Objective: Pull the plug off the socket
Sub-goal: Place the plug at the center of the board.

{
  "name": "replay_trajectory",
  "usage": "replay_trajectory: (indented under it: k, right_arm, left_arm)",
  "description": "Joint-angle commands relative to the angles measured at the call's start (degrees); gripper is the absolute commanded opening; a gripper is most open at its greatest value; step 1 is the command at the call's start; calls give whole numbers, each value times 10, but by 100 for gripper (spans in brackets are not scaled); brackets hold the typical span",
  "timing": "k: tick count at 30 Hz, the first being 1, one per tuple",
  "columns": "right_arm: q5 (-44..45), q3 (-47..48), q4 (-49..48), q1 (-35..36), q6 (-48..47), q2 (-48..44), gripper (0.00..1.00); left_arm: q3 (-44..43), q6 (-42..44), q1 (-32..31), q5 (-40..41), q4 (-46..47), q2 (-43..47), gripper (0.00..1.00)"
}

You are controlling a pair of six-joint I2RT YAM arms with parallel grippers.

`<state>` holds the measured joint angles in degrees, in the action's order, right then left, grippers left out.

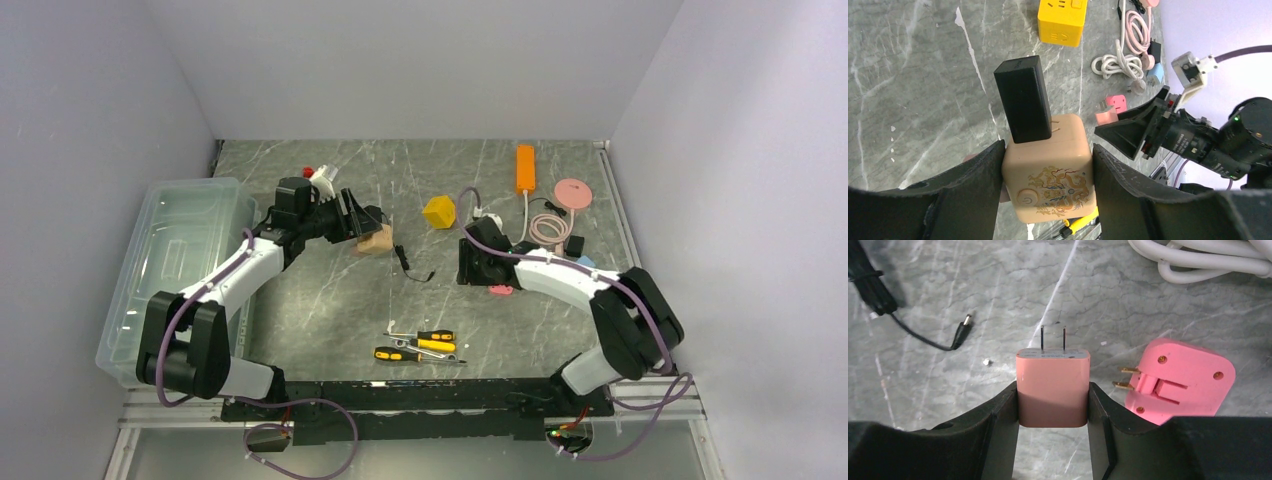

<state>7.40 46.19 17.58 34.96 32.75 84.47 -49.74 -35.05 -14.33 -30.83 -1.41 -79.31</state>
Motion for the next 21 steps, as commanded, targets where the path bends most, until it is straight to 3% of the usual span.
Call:
replay_trajectory:
  k: [1,6,9,14,21]
  right_arm:
    - [28,47,-4,-2,-12,39,0]
    - [28,61,-5,-2,-9,68,2]
    - [32,64,1,-3,-6,79,16]
    - [9,49,-15,-4,-3,79,53]
    - [-4,43,-21,-10,-6,61,71]
  left_arm:
    - [-25,9,-2,-24,37,23,0]
    - [-26,11,-6,-25,36,23,0]
    - [-27,13,-7,-27,36,23,0]
    - [-30,15,-9,-35,37,21,0]
    - [-44,28,-9,-53,28,18,0]
